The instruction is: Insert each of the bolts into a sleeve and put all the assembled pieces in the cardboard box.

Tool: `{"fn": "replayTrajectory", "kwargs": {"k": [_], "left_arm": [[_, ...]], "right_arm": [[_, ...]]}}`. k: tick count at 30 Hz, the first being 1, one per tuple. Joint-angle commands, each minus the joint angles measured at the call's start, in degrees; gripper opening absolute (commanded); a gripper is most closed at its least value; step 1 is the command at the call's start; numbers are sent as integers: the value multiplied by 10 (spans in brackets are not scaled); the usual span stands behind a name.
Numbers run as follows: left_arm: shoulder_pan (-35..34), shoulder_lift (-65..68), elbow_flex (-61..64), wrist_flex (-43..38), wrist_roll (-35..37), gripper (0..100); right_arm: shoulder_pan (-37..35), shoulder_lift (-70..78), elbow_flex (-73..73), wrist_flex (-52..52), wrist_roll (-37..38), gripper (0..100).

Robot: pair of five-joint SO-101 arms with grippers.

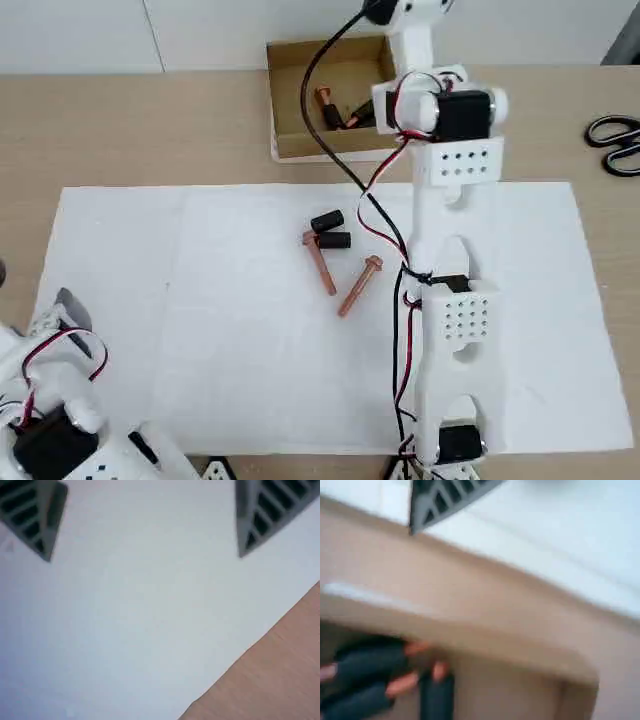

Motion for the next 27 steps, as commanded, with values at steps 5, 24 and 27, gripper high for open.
{"fn": "replayTrajectory", "kwargs": {"k": [5, 24, 27], "left_arm": [[3, -4, -27, -16, 0, 227], [4, -4, -22, -4, 1, 227], [4, -4, -22, -3, 1, 227]], "right_arm": [[10, -97, 193, 6, 45, 216], [-145, -319, 645, -36, 236, 216], [-154, -276, 645, -47, 280, 217]]}}
